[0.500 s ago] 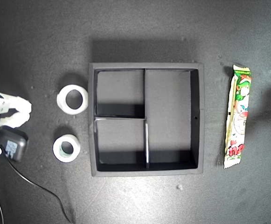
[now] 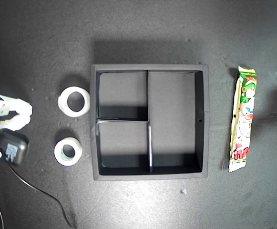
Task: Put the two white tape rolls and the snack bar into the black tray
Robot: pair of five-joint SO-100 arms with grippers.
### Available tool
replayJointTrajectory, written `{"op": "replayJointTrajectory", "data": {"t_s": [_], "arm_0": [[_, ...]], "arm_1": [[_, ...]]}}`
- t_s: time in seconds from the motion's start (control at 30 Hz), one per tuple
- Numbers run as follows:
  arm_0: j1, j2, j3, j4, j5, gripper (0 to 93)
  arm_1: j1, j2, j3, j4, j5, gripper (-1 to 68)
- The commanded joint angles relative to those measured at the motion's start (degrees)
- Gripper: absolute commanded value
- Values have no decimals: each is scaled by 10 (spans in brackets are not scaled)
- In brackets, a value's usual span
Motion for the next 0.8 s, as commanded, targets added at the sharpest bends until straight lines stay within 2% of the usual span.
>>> {"op": "replayJointTrajectory", "data": {"t_s": [0.0, 0.77], "arm_0": [[-8, 30, 34, 22, 5, 2], [-8, 30, 34, 22, 5, 2]], "arm_1": [[-3, 4, 7, 7, -4, 0], [-1, 4, 7, 7, 1, 0]]}}
